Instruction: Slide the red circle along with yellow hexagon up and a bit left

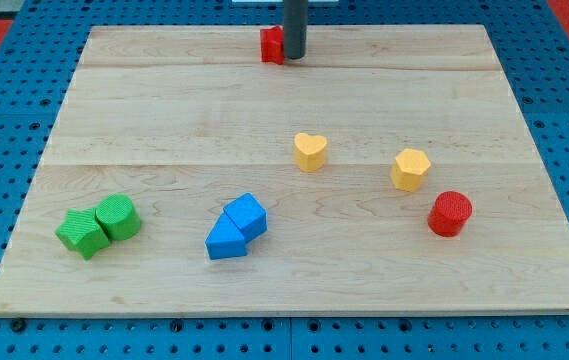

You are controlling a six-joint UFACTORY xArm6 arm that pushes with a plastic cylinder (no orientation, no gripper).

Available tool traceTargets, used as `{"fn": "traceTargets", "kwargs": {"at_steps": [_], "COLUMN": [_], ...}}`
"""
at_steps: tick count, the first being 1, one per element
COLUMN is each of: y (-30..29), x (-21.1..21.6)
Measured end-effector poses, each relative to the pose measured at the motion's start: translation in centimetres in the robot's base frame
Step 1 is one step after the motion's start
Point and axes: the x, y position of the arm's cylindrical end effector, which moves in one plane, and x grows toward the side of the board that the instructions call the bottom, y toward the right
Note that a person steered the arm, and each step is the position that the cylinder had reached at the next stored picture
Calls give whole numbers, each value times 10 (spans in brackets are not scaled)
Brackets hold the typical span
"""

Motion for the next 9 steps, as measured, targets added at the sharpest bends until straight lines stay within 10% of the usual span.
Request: {"fn": "traceTargets", "kwargs": {"at_steps": [2,4,7,9], "y": [181,283,219,187], "x": [58,208,345,296]}}
